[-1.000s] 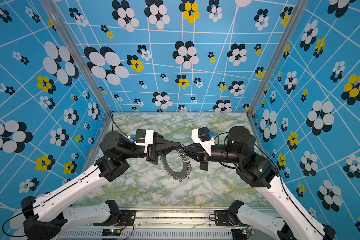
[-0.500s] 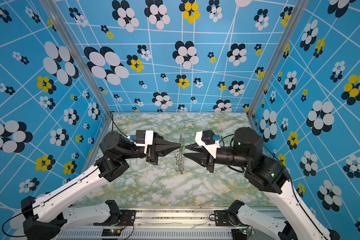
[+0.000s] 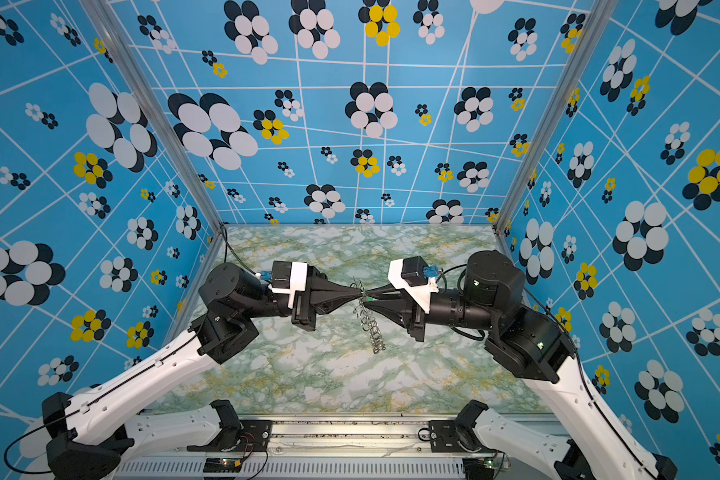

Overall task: Attach keys to a key ring
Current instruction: Insert the key into the keyring.

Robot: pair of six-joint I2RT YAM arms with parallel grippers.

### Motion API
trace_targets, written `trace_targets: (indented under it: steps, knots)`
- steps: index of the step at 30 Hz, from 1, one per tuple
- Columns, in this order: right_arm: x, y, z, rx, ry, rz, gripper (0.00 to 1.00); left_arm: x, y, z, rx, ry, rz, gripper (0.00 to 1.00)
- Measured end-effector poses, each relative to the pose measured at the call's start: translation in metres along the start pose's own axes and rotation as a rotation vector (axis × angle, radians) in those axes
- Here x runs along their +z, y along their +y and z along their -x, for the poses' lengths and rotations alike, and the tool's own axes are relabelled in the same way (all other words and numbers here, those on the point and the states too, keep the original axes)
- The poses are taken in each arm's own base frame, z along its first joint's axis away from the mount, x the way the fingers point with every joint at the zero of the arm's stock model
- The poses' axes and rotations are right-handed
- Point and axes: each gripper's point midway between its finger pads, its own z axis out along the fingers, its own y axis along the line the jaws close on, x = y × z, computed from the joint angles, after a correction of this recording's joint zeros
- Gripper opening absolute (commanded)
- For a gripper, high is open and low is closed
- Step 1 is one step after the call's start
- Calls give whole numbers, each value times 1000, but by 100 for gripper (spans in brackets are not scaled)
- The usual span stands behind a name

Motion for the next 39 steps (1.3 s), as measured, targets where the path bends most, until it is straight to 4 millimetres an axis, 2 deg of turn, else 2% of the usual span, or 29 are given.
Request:
trace_targets:
  steps: [4,9,12,15,20,24,31,39]
  knots:
    - [0,1,4,-3,-18,7,18,0,0,-2,-2,3,0,0]
    - [0,2,7,4,-28,12,11,0,0,-5,-7,8,0,0]
    - [0,2,8,8,-31,14,3,-1,-1,-3,-4,5,-2,0]
    - [0,3,8,9,-34,20,4,-1,-1,-2,-3,3,0,0]
    - [1,2,8,18,-31,21,15,-2,-1,-2,-3,3,0,0]
    - [4,1,5,28,-25,26,18,-1,-2,-2,-3,3,-1,0]
    - [5,3,5,38,-24,41,15,-1,-3,-2,-4,1,-6,0]
    - [5,4,4,45,-25,45,7,-1,-4,-1,-3,-1,-7,0]
